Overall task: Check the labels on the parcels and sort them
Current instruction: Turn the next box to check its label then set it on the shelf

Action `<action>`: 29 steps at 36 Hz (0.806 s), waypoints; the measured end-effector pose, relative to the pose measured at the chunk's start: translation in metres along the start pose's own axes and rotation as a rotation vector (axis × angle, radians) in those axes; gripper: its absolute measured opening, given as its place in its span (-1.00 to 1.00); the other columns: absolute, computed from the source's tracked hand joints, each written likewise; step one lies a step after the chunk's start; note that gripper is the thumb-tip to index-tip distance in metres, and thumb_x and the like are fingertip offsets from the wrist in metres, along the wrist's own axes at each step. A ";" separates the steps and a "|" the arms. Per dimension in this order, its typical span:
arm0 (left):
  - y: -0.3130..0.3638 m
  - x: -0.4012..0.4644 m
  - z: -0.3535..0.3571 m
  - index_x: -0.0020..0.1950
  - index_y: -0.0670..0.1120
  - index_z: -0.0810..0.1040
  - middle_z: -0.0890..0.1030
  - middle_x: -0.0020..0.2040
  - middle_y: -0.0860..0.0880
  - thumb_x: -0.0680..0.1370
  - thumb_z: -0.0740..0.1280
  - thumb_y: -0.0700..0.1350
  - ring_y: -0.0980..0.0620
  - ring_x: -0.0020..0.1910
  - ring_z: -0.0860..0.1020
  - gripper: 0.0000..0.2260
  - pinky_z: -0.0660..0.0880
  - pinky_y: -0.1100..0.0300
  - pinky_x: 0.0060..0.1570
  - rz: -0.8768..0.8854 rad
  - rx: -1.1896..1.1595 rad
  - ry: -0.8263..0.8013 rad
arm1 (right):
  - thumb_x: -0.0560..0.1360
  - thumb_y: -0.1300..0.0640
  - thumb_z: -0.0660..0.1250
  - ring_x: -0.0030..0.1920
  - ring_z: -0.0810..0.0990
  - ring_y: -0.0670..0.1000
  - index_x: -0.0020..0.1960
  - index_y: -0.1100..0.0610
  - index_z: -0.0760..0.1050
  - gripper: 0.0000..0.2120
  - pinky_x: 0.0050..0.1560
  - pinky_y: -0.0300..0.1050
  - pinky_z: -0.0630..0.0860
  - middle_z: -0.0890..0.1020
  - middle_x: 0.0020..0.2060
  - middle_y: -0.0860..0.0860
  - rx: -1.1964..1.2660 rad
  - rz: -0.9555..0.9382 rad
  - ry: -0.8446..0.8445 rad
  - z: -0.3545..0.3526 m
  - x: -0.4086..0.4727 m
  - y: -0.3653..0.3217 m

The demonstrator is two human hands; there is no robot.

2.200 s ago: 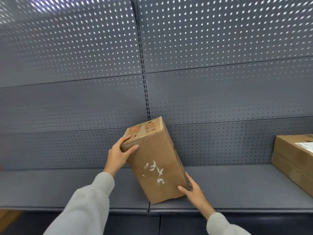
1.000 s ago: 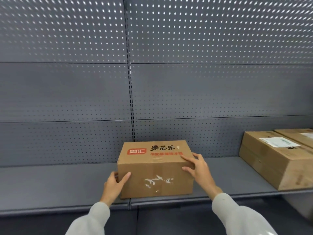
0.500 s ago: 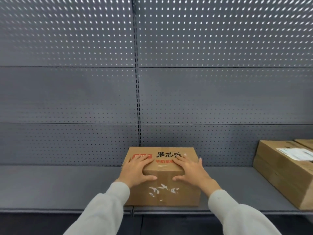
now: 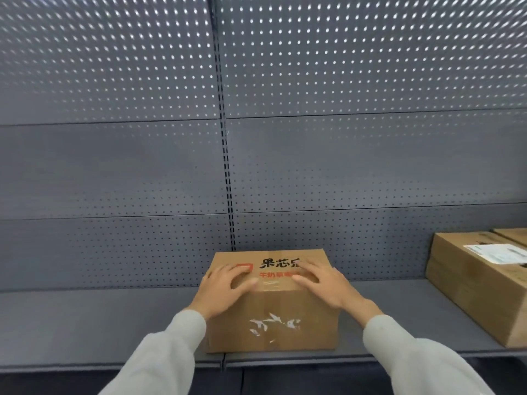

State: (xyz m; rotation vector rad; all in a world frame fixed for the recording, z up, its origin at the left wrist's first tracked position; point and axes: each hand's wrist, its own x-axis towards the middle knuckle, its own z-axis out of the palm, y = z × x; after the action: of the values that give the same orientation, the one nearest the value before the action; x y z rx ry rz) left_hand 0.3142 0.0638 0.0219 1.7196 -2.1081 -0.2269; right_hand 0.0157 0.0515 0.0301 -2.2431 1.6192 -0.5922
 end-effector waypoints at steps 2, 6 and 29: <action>-0.004 0.001 -0.006 0.46 0.16 0.46 0.41 0.51 0.10 0.59 0.08 0.43 -0.01 0.52 0.30 -0.43 0.19 -0.13 0.50 -0.105 -0.068 0.104 | 0.53 -0.44 0.14 0.60 0.16 0.07 0.58 -0.15 0.24 -0.29 0.55 0.18 0.18 0.21 0.61 -0.05 0.113 0.079 0.086 -0.004 0.004 0.010; -0.026 0.009 -0.009 0.51 0.05 0.39 0.44 0.48 -0.10 0.63 0.26 0.24 -0.18 0.46 0.38 -0.50 0.40 -0.13 0.39 -0.371 -0.182 0.145 | 0.57 -0.22 0.32 0.51 0.32 0.16 0.63 0.07 0.12 -0.23 0.42 0.08 0.33 0.32 0.54 0.11 0.301 0.291 0.105 -0.008 0.012 0.021; -0.017 -0.032 -0.012 0.20 -0.04 0.39 0.56 0.14 0.02 0.51 0.52 0.09 0.06 0.05 0.55 -0.56 0.47 0.08 -0.09 -0.536 -0.893 0.325 | 0.42 -0.05 0.58 0.09 0.56 0.00 0.29 0.12 0.43 -0.43 0.05 -0.11 0.51 0.56 0.09 -0.02 0.495 0.308 0.275 -0.013 -0.020 0.016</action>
State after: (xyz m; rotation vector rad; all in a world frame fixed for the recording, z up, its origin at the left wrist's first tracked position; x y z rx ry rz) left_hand 0.3393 0.0924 0.0196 1.5395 -1.0088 -0.8285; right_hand -0.0097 0.0657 0.0303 -1.5753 1.6668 -1.1079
